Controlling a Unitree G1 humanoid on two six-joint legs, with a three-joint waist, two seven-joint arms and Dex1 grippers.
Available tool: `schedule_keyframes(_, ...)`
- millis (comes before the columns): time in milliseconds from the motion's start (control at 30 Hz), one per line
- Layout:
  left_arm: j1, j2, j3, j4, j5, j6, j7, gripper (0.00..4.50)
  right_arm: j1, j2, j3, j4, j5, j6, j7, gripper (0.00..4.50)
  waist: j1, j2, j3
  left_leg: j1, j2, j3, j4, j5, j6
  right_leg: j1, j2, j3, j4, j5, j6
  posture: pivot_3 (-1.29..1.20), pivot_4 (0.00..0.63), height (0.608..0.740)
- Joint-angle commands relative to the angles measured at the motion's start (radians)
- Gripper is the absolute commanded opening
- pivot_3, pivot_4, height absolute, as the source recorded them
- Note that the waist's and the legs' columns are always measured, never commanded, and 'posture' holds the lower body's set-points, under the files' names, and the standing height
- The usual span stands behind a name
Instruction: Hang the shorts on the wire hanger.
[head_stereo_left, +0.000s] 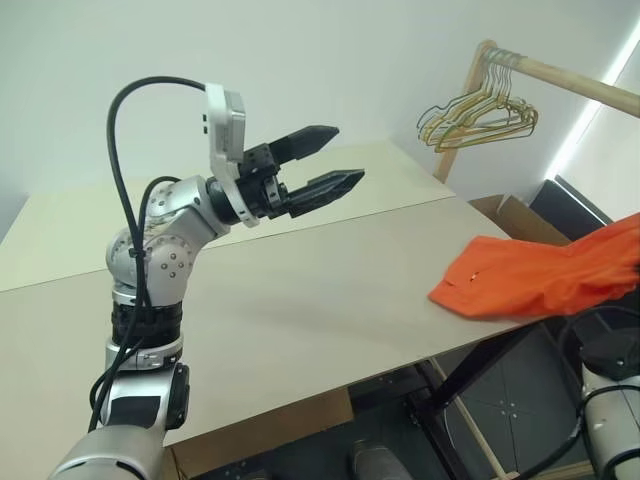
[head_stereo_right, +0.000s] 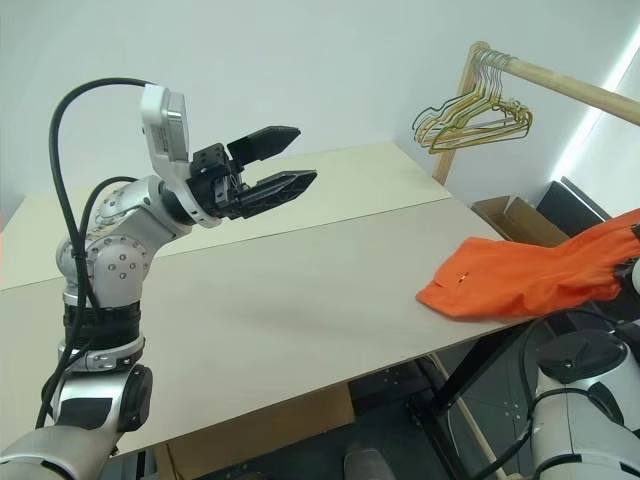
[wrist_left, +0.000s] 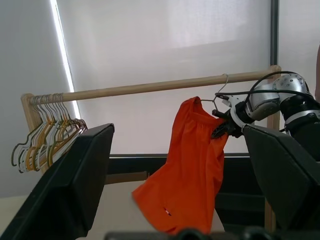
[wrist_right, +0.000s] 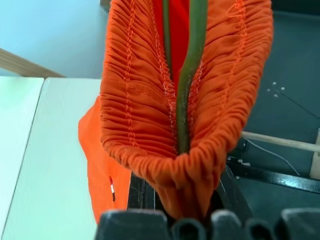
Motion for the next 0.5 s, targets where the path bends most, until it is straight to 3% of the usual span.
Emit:
schedule_keyframes(33,-0.004,0.011,0.014,-0.032,-0.006,-0.021,0.006,4.45,0.007,-0.023,0.014,0.011,-0.05,-0.066,0.012,0.0,0.0,0.0,0.0,0.0,0.0,0.0,0.0,0.0,0.0,0.0,0.0,0.001,0.0,0.0,0.0,-0.16,0.0,0.74)
schedule_keyframes(133,-0.006,0.017,0.016,-0.03,-0.002,-0.025,0.006,4.45,0.016,-0.007,0.019,0.001,-0.082,-0.064,0.017,0.0,0.004,0.0,0.0,0.0,-0.001,0.0,0.0,0.0,0.0,0.0,0.0,0.002,-0.001,0.0,0.001,-0.16,0.0,0.74)
schedule_keyframes(333,-0.01,0.032,0.014,-0.026,-0.004,-0.031,0.004,4.5,0.02,0.03,0.026,-0.055,-0.121,-0.067,0.038,1.92,0.003,0.0,0.0,0.0,-0.002,0.002,0.0,0.0,0.001,0.0,0.0,0.005,-0.001,0.001,0.003,-0.15,0.0,0.74)
schedule_keyframes(500,-0.018,0.036,0.017,-0.018,0.006,-0.046,0.01,4.5,0.003,0.032,0.064,-0.116,-0.144,-0.138,0.04,3.81,0.004,0.0,0.0,0.0,-0.001,0.002,0.0,0.0,0.001,0.0,0.0,0.005,-0.001,0.001,0.003,-0.15,0.0,0.74)
